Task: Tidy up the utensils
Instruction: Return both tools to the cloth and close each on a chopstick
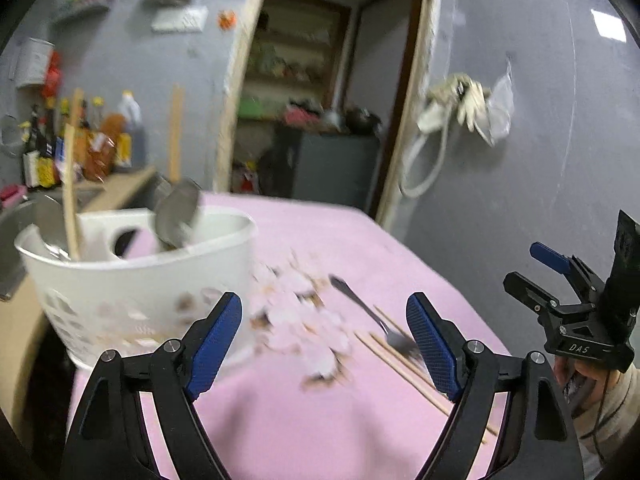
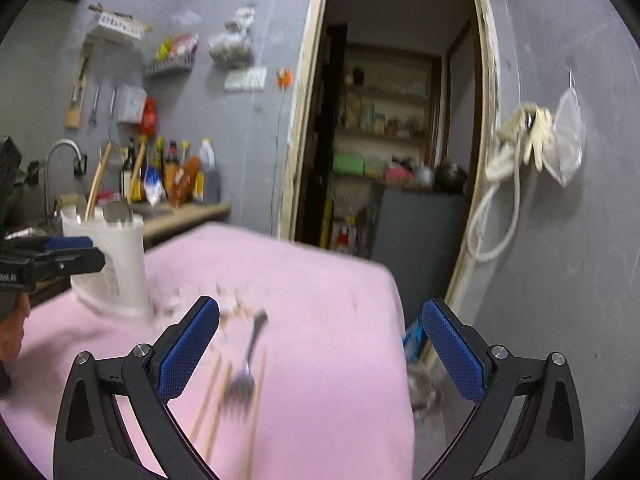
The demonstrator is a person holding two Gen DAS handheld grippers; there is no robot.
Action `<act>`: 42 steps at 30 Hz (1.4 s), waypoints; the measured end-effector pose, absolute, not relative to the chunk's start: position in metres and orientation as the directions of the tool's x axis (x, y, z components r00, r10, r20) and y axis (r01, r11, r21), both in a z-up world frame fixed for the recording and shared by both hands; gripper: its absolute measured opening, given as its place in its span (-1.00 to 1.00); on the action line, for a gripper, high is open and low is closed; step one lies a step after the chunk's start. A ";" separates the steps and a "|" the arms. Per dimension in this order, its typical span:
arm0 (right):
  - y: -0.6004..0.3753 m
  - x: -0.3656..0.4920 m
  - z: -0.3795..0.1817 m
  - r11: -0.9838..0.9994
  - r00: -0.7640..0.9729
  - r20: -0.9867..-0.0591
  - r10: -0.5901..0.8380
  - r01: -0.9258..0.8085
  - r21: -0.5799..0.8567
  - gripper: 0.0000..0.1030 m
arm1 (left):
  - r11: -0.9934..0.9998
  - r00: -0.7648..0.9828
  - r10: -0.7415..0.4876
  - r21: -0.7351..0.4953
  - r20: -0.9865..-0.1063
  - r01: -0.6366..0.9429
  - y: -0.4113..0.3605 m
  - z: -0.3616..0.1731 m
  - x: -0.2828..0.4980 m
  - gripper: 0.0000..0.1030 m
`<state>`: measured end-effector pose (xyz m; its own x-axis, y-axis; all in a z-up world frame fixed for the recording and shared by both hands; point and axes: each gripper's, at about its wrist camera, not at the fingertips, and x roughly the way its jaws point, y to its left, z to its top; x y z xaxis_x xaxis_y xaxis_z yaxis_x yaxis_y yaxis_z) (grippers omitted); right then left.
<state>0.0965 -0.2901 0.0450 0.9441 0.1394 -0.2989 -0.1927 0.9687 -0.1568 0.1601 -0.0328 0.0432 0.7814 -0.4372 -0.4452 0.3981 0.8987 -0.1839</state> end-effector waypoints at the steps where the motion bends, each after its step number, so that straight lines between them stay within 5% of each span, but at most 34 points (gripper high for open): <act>1: -0.293 0.096 0.042 0.969 0.938 -0.319 0.134 -0.192 -0.158 0.99 | 0.896 0.763 -0.442 -0.181 -0.472 0.406 -0.039 0.041 0.162 0.55; 12: -0.294 0.099 0.005 0.945 0.816 -0.542 0.200 -0.306 -0.114 0.24 | 0.853 0.575 -0.491 -0.226 -0.655 0.471 -0.081 0.014 0.180 0.52; 20: -0.286 0.116 -0.015 0.918 0.709 -0.648 0.278 -0.394 -0.037 -0.20 | 0.816 0.429 -0.524 -0.289 -0.736 0.502 -0.100 -0.004 0.195 0.10; 34: -0.274 0.128 -0.033 0.899 0.625 -0.742 0.244 -0.433 -0.068 -0.42 | 0.820 0.324 -0.519 -0.353 -0.791 0.451 -0.117 -0.022 0.228 -0.60; 38: -0.276 0.131 -0.033 0.910 0.640 -0.742 0.198 -0.402 -0.104 -0.88 | 0.823 0.317 -0.517 -0.359 -0.795 0.440 -0.122 -0.023 0.230 -0.78; 42: -0.283 0.130 -0.032 0.919 0.645 -0.740 0.190 -0.382 -0.097 -0.92 | 0.819 0.302 -0.524 -0.374 -0.796 0.434 -0.124 -0.024 0.235 -0.84</act>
